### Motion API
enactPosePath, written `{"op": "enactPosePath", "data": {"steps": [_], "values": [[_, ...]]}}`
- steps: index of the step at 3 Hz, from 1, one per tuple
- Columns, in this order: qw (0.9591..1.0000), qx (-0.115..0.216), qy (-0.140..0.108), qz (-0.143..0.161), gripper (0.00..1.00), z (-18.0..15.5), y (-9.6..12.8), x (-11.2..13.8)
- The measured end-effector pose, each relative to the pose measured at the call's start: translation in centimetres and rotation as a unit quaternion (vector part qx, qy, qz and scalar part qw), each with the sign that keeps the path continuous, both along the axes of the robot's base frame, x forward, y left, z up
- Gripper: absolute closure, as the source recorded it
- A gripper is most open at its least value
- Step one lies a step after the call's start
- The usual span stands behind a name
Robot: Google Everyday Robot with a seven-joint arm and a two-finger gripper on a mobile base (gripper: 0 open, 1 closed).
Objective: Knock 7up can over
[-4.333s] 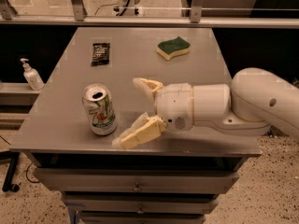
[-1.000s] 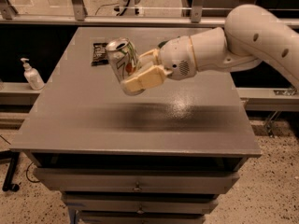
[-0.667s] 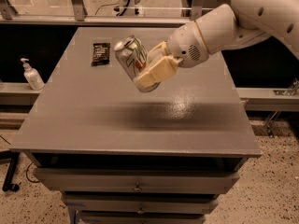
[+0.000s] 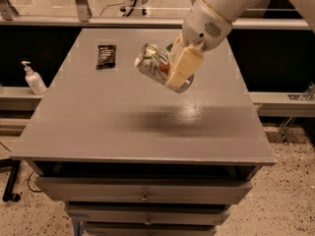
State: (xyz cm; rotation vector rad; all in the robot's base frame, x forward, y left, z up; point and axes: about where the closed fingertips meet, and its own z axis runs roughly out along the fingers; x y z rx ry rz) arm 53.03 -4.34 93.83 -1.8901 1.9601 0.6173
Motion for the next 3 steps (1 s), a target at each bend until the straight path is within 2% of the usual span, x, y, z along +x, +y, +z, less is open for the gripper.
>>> {"op": "enactPosePath", "data": {"steps": [1,2,3], "values": [[0.9955,-0.091,-0.019,0.016,1.0,-0.2,-1.1,1.4],[0.9871,-0.155,-0.036,0.016,1.0,-0.6,-1.8,2.4],[0.9775,-0.202,-0.061,0.007,1.0,-1.1,-2.4,2.9]]}}
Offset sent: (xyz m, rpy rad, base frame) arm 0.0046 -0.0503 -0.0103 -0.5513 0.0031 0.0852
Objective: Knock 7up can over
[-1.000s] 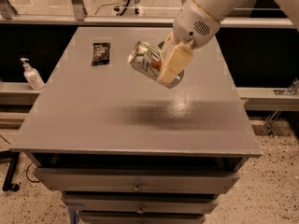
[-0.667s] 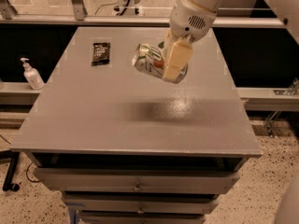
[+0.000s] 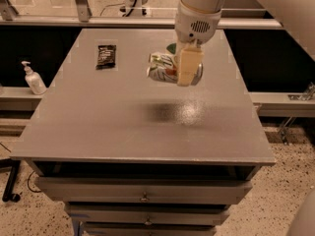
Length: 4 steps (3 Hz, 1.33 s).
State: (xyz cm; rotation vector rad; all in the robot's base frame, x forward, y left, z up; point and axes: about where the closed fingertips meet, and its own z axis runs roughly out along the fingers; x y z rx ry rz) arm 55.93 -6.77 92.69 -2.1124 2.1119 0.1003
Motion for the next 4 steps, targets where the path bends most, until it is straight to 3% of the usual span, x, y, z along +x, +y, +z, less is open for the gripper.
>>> {"op": "enactPosePath", "data": {"steps": [1,3,4], "values": [[0.9994,-0.032,-0.014,0.0,1.0,-0.8,-0.8,-0.5],[0.9991,-0.037,0.002,-0.021,1.0,-4.1,-1.8,-3.6],[0.9989,-0.032,0.01,-0.033,0.82,-5.6,-1.9,-4.6]]}}
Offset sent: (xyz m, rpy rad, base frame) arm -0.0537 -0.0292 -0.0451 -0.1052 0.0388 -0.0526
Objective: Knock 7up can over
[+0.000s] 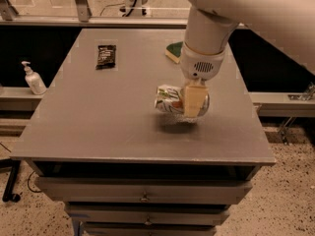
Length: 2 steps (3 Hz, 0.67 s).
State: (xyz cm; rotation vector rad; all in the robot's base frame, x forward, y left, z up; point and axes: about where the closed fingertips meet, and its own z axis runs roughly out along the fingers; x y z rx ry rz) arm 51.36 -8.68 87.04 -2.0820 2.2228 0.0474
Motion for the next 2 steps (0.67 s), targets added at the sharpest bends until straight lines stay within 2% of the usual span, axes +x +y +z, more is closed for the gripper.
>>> {"op": "enactPosePath", "data": {"steps": [2], "values": [[0.9997,0.008,0.007,-0.022,0.36,-2.12,0.08,-0.27]]}}
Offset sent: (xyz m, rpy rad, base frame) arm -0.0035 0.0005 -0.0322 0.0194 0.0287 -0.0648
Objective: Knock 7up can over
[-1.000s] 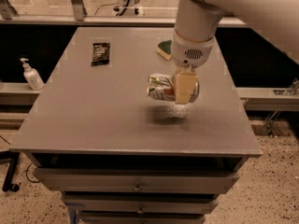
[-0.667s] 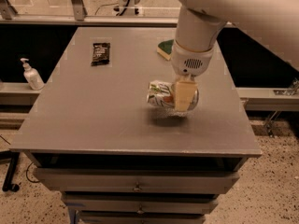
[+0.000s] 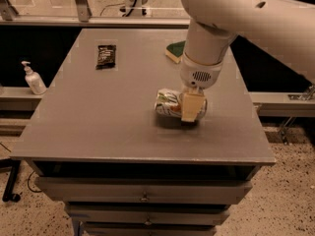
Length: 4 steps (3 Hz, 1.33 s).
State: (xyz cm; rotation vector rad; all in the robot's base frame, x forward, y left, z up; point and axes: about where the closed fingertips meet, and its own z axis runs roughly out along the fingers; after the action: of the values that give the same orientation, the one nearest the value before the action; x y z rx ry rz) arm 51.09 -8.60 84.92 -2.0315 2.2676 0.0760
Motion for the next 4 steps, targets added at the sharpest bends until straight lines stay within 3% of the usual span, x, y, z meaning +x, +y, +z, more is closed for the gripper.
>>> {"op": "enactPosePath", "data": {"steps": [1,2,4], "values": [[1.0,0.002,0.002,-0.006,0.13,-0.69,0.03,0.0],[0.9999,0.005,0.006,-0.01,0.0,-1.17,0.07,-0.15],[0.9997,0.017,0.004,-0.019,0.0,-0.96,-0.03,-0.15]]}}
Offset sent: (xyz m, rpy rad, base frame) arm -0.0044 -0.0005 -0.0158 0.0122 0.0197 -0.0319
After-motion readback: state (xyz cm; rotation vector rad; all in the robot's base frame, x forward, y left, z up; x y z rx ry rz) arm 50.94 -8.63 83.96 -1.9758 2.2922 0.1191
